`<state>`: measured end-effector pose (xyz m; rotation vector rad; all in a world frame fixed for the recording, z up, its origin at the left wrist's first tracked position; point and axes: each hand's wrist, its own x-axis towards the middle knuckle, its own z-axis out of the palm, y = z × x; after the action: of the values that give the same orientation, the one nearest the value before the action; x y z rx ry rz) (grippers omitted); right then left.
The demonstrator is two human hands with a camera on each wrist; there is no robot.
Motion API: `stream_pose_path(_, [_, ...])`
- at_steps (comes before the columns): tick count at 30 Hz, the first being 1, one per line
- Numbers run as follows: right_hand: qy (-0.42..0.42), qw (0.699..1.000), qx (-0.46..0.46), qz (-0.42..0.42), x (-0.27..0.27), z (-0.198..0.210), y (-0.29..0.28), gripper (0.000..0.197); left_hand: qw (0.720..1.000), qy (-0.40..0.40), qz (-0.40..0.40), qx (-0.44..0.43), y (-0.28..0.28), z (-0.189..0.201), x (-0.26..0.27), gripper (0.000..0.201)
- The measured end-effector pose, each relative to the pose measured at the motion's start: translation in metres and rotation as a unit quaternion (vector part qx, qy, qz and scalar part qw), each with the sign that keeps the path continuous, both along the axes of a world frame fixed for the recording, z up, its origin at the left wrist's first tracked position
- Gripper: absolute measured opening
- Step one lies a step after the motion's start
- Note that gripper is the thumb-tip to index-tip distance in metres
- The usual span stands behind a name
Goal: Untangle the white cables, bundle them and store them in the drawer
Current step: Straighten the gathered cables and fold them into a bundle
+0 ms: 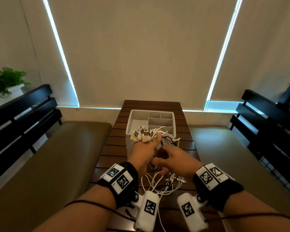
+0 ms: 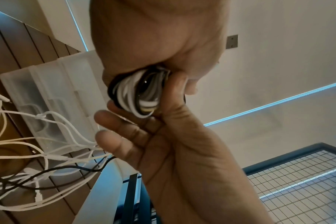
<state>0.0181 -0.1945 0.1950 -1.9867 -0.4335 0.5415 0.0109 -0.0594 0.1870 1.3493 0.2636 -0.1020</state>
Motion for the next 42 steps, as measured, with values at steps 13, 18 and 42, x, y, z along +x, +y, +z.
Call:
stream_pose_path(13, [0.148, 0.98, 0.132, 0.006, -0.001, -0.009, 0.001, 0.02, 0.998, 0.009, -0.062, -0.032, 0.006, -0.007, -0.003, 0.048])
stream_pose_path(18, [0.168, 0.98, 0.063, 0.086, -0.002, 0.001, 0.01, 0.028, 1.0, 0.008, -0.023, 0.001, -0.003, -0.003, -0.005, 0.056])
stream_pose_path(42, [-0.174, 0.976, -0.133, 0.001, -0.023, -0.005, 0.037, 0.04, 0.998, -0.001, -0.064, 0.007, 0.003, 0.009, -0.014, 0.042])
